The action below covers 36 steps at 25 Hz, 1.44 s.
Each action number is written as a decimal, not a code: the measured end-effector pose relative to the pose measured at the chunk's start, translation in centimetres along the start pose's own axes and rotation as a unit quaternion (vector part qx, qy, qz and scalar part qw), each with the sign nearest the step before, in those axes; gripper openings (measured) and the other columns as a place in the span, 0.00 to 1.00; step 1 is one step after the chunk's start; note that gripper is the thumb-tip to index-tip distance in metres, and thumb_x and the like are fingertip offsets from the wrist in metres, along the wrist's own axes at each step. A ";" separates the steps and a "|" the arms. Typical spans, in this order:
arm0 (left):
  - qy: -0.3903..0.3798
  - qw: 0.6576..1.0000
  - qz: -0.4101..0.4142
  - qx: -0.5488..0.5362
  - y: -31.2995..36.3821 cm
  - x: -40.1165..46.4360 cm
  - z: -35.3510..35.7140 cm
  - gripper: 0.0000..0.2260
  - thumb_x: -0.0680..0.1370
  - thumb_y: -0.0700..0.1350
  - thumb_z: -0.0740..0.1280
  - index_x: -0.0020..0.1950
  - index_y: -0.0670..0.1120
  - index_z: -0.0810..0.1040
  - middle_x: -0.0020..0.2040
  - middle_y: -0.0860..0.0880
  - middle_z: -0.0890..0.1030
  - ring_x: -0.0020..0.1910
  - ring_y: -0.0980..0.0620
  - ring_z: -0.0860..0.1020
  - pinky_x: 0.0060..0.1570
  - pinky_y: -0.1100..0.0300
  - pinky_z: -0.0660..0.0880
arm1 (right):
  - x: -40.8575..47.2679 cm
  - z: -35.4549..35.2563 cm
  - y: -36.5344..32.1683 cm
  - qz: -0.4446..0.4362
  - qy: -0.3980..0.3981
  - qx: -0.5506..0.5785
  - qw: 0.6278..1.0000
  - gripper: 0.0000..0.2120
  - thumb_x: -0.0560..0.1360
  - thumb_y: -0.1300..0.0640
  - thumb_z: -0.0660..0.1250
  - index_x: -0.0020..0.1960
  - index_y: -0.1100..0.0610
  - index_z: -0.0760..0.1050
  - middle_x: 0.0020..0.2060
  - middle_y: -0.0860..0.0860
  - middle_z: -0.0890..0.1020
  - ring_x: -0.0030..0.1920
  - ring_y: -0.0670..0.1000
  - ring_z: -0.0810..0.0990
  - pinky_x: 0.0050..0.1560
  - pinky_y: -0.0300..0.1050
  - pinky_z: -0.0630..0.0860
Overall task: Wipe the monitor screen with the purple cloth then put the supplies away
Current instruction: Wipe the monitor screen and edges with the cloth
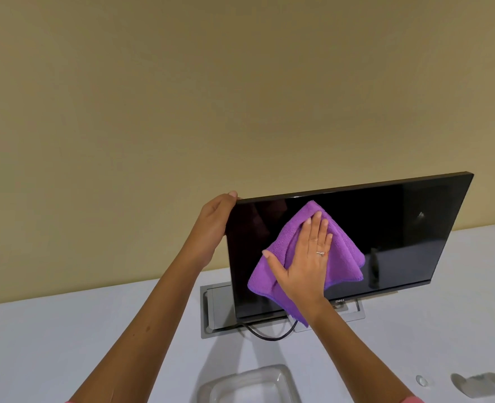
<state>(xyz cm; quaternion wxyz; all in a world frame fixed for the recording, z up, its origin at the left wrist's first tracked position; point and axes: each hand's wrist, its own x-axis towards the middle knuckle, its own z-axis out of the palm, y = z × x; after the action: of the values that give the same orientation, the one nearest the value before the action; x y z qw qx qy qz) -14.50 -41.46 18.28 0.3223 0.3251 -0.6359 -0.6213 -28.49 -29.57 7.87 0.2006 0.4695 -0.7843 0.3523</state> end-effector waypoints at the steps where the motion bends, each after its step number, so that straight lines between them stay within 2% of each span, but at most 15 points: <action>1: 0.000 1.000 0.003 0.001 -0.1 0.1 -0.1 0.25 0.74 0.61 0.60 0.43 0.38 0.73 0.44 0.48 0.67 0.44 0.49 0.65 0.47 0.53 0.61 | 0.5 0.2 -0.2 0.011 0.008 0.001 1.000 0.44 0.75 0.33 0.54 0.77 0.62 0.44 0.76 0.57 0.47 0.77 0.58 0.44 0.76 0.57 0.43; 4: 0.000 1.000 0.014 0.008 -0.5 0.2 -0.4 0.26 0.75 0.62 0.60 0.43 0.37 0.72 0.44 0.48 0.66 0.44 0.49 0.64 0.47 0.52 0.60 | 1.1 0.8 -1.0 0.016 0.040 -0.004 0.999 0.37 0.78 0.43 0.53 0.77 0.55 0.38 0.77 0.51 0.39 0.77 0.56 0.40 0.75 0.59 0.43; 6: -0.003 1.000 0.019 0.008 -0.6 0.0 -0.4 0.27 0.75 0.62 0.59 0.44 0.36 0.72 0.43 0.48 0.67 0.44 0.49 0.65 0.46 0.52 0.61 | 1.2 1.2 -1.6 -0.031 0.044 -0.019 0.998 0.35 0.77 0.49 0.53 0.77 0.52 0.38 0.77 0.49 0.37 0.76 0.57 0.38 0.74 0.61 0.42; 10: -0.005 1.000 0.023 -0.010 -0.6 -0.2 -0.1 0.27 0.76 0.61 0.59 0.48 0.34 0.72 0.42 0.45 0.73 0.42 0.48 0.70 0.45 0.51 0.66 | 0.3 2.4 -4.1 -0.160 0.019 -0.048 0.986 0.34 0.77 0.47 0.54 0.78 0.51 0.41 0.77 0.51 0.40 0.77 0.58 0.40 0.74 0.62 0.40; 12: 0.010 1.000 0.021 -0.001 -0.6 -0.3 -0.1 0.24 0.76 0.60 0.57 0.47 0.39 0.76 0.42 0.43 0.77 0.42 0.48 0.75 0.47 0.52 0.71 | -1.1 3.0 -5.1 -0.206 0.003 -0.068 0.976 0.35 0.76 0.46 0.54 0.78 0.52 0.41 0.77 0.51 0.40 0.77 0.57 0.40 0.74 0.60 0.41; 14: 0.021 1.000 0.010 0.006 -0.8 -0.2 -0.2 0.19 0.76 0.61 0.56 0.43 0.50 0.81 0.42 0.48 0.82 0.44 0.52 0.80 0.49 0.56 0.74 | -2.5 3.3 -4.9 -0.232 -0.010 -0.096 0.968 0.38 0.75 0.46 0.54 0.77 0.54 0.39 0.77 0.51 0.38 0.77 0.56 0.39 0.74 0.58 0.41; 17: 0.015 0.999 -0.027 -0.034 -1.0 0.1 -0.4 0.18 0.74 0.62 0.56 0.39 0.54 0.82 0.40 0.51 0.83 0.43 0.54 0.81 0.46 0.58 0.76 | -3.2 2.9 -2.8 -0.206 -0.012 -0.130 0.970 0.40 0.72 0.48 0.54 0.77 0.56 0.38 0.77 0.52 0.37 0.76 0.56 0.37 0.73 0.58 0.40; 20: 0.016 0.998 -0.044 -0.035 -1.0 0.3 -0.5 0.18 0.71 0.63 0.58 0.36 0.55 0.81 0.37 0.52 0.81 0.40 0.56 0.80 0.41 0.62 0.77 | -1.9 1.6 -0.3 -0.096 0.003 -0.125 0.987 0.35 0.74 0.50 0.52 0.77 0.57 0.43 0.76 0.51 0.36 0.76 0.56 0.38 0.73 0.58 0.41; 22: 0.009 0.998 -0.043 -0.038 -0.9 0.3 -0.7 0.18 0.71 0.63 0.58 0.37 0.55 0.82 0.37 0.53 0.82 0.41 0.57 0.81 0.38 0.65 0.77 | -0.2 0.6 0.6 -0.062 0.010 -0.085 0.994 0.33 0.76 0.49 0.51 0.77 0.56 0.43 0.76 0.49 0.36 0.76 0.55 0.38 0.73 0.58 0.38; 25: -0.040 0.996 -0.032 -0.069 -0.9 0.1 -1.2 0.19 0.76 0.60 0.57 0.46 0.53 0.84 0.48 0.50 0.85 0.50 0.53 0.82 0.42 0.65 0.77 | 1.7 0.2 -0.7 -0.150 0.005 -0.055 0.987 0.34 0.77 0.47 0.52 0.77 0.52 0.40 0.77 0.47 0.38 0.76 0.55 0.38 0.74 0.59 0.37; 27: -0.078 0.992 -0.026 -0.100 -0.7 -0.3 -1.5 0.20 0.80 0.58 0.55 0.52 0.51 0.84 0.52 0.48 0.84 0.54 0.52 0.81 0.46 0.63 0.77 | 2.1 0.7 -2.6 -0.212 0.001 -0.056 0.976 0.35 0.76 0.47 0.54 0.78 0.52 0.41 0.77 0.47 0.39 0.77 0.55 0.39 0.74 0.60 0.38; 31: -0.086 0.987 -0.044 -0.130 -0.3 -0.7 -1.7 0.21 0.81 0.56 0.54 0.55 0.47 0.82 0.55 0.46 0.83 0.58 0.50 0.80 0.53 0.61 0.77 | 1.9 1.5 -5.0 -0.279 0.005 -0.041 0.959 0.34 0.75 0.48 0.57 0.77 0.53 0.48 0.78 0.46 0.43 0.77 0.54 0.45 0.74 0.60 0.41; 33: -0.088 0.987 -0.053 -0.119 -0.2 -0.9 -1.8 0.21 0.80 0.57 0.54 0.57 0.46 0.81 0.57 0.45 0.82 0.59 0.49 0.79 0.57 0.59 0.77 | 1.7 1.6 -5.5 -0.297 0.005 -0.033 0.954 0.34 0.75 0.49 0.57 0.78 0.53 0.48 0.78 0.46 0.44 0.77 0.54 0.46 0.74 0.61 0.42; 36: -0.091 0.987 -0.059 -0.117 0.0 -1.1 -1.8 0.21 0.80 0.58 0.54 0.54 0.47 0.82 0.55 0.45 0.83 0.58 0.49 0.79 0.57 0.59 0.77 | 1.5 1.7 -5.9 -0.295 0.008 -0.051 0.954 0.35 0.75 0.49 0.57 0.78 0.54 0.48 0.78 0.48 0.44 0.77 0.54 0.47 0.75 0.60 0.43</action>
<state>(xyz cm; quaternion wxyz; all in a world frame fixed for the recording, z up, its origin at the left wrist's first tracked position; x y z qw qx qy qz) -12.43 -41.64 18.28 0.2620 0.2642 -0.5652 -0.7363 -23.96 -33.57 9.84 0.3255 0.6666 -0.6261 0.2402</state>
